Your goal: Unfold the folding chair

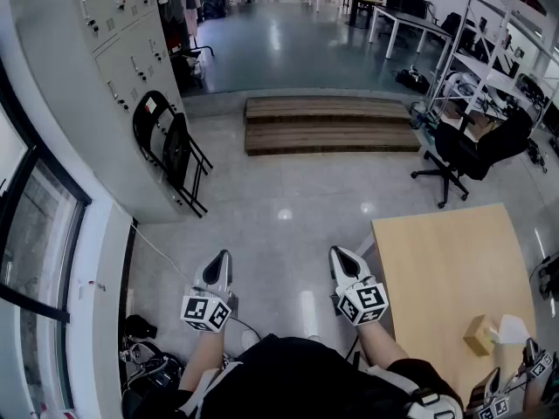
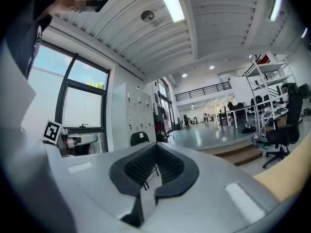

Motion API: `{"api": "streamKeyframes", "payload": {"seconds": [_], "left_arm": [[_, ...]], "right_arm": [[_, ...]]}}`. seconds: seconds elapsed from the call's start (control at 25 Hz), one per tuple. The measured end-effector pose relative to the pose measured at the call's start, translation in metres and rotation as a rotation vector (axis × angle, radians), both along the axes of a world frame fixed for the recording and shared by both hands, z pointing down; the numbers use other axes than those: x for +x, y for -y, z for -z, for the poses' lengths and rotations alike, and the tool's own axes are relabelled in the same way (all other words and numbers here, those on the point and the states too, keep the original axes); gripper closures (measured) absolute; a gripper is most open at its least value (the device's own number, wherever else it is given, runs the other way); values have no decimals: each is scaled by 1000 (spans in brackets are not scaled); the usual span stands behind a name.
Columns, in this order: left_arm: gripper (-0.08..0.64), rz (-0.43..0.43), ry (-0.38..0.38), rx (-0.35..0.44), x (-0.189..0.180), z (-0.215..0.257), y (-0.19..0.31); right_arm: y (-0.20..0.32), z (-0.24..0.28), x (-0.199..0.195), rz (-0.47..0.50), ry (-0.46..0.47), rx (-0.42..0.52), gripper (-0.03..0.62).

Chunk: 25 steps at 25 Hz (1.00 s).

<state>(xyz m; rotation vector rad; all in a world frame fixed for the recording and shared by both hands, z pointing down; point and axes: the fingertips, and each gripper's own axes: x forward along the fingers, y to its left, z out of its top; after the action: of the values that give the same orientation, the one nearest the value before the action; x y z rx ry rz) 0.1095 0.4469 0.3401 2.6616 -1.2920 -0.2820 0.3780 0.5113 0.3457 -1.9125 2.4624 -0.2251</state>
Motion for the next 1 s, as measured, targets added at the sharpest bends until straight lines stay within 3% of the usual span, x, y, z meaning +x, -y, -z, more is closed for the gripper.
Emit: {"api": "streamKeyframes", "payload": {"seconds": [0.6, 1.0], "left_arm": [[558, 33, -33, 3, -13, 1, 9], [558, 118, -56, 15, -75, 1, 34]], "right_arm": [[7, -1, 8, -39, -6, -22, 589], [48, 3, -35, 27, 44, -4, 588]]}}
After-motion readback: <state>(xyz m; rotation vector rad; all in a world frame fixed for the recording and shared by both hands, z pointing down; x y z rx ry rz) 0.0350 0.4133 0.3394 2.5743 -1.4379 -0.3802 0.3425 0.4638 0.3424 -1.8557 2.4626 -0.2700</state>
